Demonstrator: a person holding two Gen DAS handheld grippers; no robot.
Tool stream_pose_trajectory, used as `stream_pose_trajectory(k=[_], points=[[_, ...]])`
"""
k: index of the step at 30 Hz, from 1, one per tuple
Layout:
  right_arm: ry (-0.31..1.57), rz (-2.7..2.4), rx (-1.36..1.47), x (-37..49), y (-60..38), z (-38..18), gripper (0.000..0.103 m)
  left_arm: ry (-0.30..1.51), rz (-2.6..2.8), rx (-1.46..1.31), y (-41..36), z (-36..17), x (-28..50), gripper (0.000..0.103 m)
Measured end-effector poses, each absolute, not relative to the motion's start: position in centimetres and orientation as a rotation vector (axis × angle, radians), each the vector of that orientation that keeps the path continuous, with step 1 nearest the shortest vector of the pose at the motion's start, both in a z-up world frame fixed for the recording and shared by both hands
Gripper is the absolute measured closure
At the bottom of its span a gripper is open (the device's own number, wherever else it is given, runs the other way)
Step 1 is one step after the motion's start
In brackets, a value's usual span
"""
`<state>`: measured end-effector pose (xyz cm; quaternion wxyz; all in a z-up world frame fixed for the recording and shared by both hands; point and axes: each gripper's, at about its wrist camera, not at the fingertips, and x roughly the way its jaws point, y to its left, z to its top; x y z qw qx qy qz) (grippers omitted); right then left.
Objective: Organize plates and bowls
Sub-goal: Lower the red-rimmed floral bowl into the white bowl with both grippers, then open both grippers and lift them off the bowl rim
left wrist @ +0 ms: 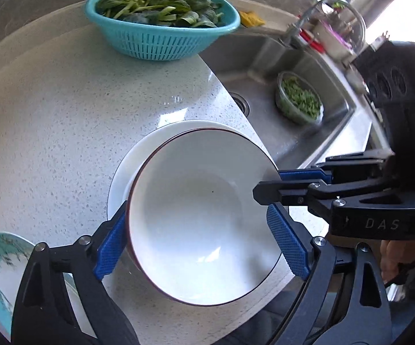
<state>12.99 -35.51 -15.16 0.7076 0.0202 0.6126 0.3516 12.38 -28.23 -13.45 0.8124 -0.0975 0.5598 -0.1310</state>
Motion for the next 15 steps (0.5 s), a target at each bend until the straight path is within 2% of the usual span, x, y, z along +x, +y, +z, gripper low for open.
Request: stream_pose_trajectory(k=[8, 12, 15], points=[[1.359, 0.768, -0.035, 12.7, -34.8, -15.6, 0.086, 1.259, -0.314, -0.103, -29.4, -13.0, 13.0, 0.009], [1.333, 0.760, -0.090, 12.3, -34.5, -15.2, 0.087, 1.276, -0.336, -0.090, -30.0, -13.1, 13.2, 0.002], [1.328, 0.756, -0.107, 12.4, -34.5, -15.1, 0.087, 1.282, -0.336, -0.061, -30.6, -12.8, 13.2, 0.000]])
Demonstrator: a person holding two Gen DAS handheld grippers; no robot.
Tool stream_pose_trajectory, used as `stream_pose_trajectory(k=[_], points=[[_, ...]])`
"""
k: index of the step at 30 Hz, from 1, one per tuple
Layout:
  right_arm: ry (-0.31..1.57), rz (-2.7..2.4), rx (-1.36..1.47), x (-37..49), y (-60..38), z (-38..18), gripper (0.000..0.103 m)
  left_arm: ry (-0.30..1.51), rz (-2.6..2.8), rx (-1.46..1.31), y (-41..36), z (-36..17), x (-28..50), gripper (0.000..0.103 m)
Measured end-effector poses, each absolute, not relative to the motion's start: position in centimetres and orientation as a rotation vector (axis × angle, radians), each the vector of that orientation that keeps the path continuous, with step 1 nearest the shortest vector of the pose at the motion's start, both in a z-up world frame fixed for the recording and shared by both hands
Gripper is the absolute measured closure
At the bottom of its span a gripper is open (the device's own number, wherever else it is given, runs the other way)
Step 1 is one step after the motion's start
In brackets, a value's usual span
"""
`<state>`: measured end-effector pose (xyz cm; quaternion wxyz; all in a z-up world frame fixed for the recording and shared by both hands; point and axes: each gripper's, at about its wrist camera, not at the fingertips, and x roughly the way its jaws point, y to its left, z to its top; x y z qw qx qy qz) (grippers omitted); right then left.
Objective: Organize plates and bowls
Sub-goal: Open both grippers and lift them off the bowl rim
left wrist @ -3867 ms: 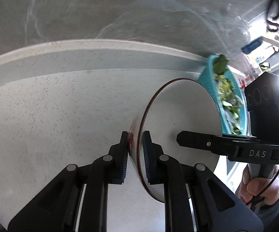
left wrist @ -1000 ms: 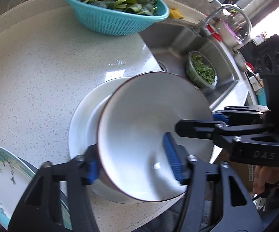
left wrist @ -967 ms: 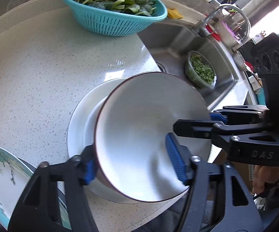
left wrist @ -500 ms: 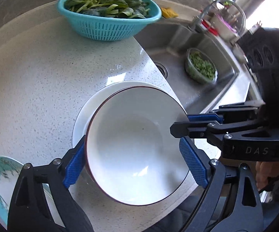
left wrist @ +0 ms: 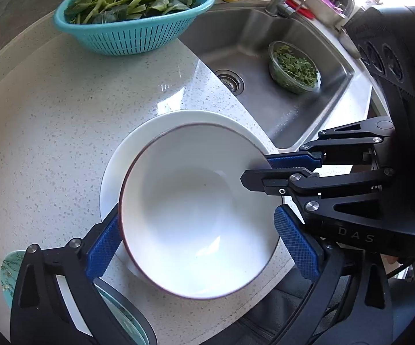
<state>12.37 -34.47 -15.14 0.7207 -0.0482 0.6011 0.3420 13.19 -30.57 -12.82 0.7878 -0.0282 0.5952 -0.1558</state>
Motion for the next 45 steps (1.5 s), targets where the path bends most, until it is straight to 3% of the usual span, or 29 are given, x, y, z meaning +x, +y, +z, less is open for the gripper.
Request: stream_pose_trajectory(k=[3, 7, 11, 13, 15, 17, 23, 28, 45], points=[[1.316, 0.736, -0.140, 12.5, -34.5, -14.8, 0.088, 1.261, -0.235, 0.020, -30.8, -11.9, 13.3, 0.000], [1.321, 0.748, -0.091, 13.1, -35.3, -14.5, 0.088, 1.241, -0.240, -0.068, -29.9, -11.0, 13.2, 0.000], [1.316, 0.805, -0.021, 13.5, -36.3, -13.5, 0.081, 1.175, -0.176, -0.172, -27.9, -9.0, 11.9, 0.000], [1.288, 0.847, 0.031, 14.1, -37.5, -12.3, 0.068, 1.155, -0.120, -0.218, -26.5, -8.2, 10.9, 0.000], [1.239, 0.879, 0.060, 14.8, -38.6, -10.8, 0.044, 1.140, -0.067, -0.281, -24.7, -7.6, 9.5, 0.000], [1.201, 0.898, 0.043, 15.5, -39.2, -9.6, 0.039, 1.121, -0.049, -0.347, -23.4, -7.2, 8.2, 0.001], [1.245, 0.851, 0.010, 17.0, -40.0, -10.2, 0.042, 1.090, -0.044, -0.402, -22.0, -7.7, 5.8, 0.006], [1.285, 0.895, -0.052, 17.5, -39.7, -11.9, 0.047, 1.098, 0.015, -0.464, -22.0, -9.6, 3.3, 0.062], [1.316, 1.250, -0.352, 20.5, -34.1, -15.2, 0.047, 1.060, 0.503, -0.721, -29.9, -13.3, -2.3, 0.060]])
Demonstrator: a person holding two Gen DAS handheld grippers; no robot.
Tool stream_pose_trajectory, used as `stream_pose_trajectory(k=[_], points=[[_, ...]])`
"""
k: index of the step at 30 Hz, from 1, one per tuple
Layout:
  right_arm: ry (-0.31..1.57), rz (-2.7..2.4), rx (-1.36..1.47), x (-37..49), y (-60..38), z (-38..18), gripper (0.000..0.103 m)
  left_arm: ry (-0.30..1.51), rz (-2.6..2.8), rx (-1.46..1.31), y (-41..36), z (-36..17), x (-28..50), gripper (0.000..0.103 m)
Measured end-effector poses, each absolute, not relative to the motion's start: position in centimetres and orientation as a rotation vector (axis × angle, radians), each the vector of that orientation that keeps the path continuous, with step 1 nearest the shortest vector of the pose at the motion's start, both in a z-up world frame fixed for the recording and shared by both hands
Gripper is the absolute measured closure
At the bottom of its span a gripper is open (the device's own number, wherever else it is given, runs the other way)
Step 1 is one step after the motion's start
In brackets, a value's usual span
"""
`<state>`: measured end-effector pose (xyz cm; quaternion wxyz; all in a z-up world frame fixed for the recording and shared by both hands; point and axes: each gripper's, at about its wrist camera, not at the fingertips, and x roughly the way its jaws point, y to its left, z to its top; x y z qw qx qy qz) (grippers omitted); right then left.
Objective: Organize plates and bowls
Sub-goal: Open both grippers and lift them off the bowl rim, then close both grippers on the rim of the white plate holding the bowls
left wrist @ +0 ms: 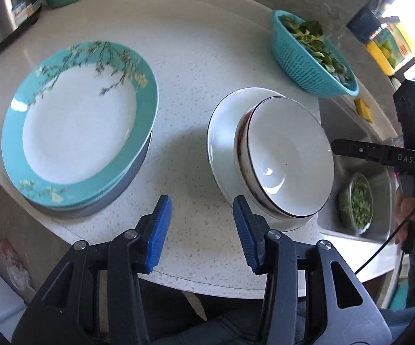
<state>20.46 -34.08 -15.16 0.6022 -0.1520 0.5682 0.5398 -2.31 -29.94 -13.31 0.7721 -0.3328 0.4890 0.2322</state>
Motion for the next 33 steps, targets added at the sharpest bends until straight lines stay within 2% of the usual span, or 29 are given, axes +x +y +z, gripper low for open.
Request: stream_pose_trajectory(k=[15, 18, 33], points=[[1.345, 1.329, -0.432, 21.0, -32.3, -17.3, 0.048, 1.042, 0.578, -0.802, -29.5, -16.6, 0.2, 0.062], [1.354, 1.330, -0.442, 21.2, -32.2, -18.1, 0.052, 1.048, 0.585, -0.792, -29.1, -17.1, 0.8, 0.063], [1.342, 1.427, -0.469, 20.7, -31.1, -20.0, 0.056, 1.027, 0.589, -0.777, -28.7, -19.8, 3.6, 0.060]])
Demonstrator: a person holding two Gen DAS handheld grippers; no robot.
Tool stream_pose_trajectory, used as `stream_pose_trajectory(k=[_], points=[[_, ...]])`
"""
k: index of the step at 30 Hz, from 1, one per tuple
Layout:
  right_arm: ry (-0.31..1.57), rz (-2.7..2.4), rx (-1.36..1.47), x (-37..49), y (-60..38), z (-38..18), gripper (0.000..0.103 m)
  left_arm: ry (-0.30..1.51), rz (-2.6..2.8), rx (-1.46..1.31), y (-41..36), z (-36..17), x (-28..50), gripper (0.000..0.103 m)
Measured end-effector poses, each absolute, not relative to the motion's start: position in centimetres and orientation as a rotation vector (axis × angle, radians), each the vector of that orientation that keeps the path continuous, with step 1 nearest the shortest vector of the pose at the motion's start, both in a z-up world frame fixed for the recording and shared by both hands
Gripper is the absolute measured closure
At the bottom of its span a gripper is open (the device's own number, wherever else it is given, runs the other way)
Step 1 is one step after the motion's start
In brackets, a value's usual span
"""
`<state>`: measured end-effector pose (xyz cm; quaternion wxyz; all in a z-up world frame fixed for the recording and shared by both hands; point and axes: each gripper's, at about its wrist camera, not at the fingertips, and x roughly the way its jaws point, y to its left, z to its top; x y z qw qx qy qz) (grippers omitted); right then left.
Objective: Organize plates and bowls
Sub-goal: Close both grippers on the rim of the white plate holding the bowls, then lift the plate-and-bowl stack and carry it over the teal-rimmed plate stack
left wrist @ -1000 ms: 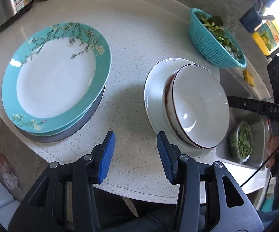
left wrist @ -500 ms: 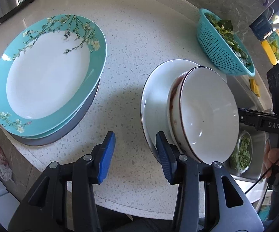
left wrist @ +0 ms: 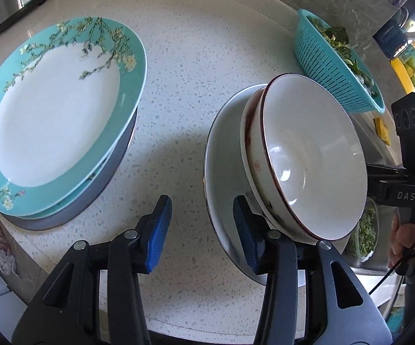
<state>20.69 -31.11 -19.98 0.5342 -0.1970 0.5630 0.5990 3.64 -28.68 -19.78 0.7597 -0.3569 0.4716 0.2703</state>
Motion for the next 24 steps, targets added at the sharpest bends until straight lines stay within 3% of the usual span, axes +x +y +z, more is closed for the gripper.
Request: stream_pose_trajectory(k=[5, 10, 15, 24], points=[[1.332, 1.443, -0.474, 20.2, -30.7, -20.4, 0.061, 1.056, 0.570, -0.791, -28.5, -20.7, 4.7, 0.063], [1.315, 1.465, -0.504, 19.0, -30.4, -20.5, 0.073, 1.043, 0.531, -0.763, -28.9, -20.8, 5.6, 0.087], [1.334, 1.436, -0.468, 18.9, -30.2, -20.8, 0.080, 1.040, 0.527, -0.758, -28.8, -20.8, 6.5, 0.087], [1.321, 1.394, -0.426, 18.7, -30.8, -20.6, 0.080, 1.041, 0.521, -0.741, -29.0, -20.5, 6.2, 0.088]])
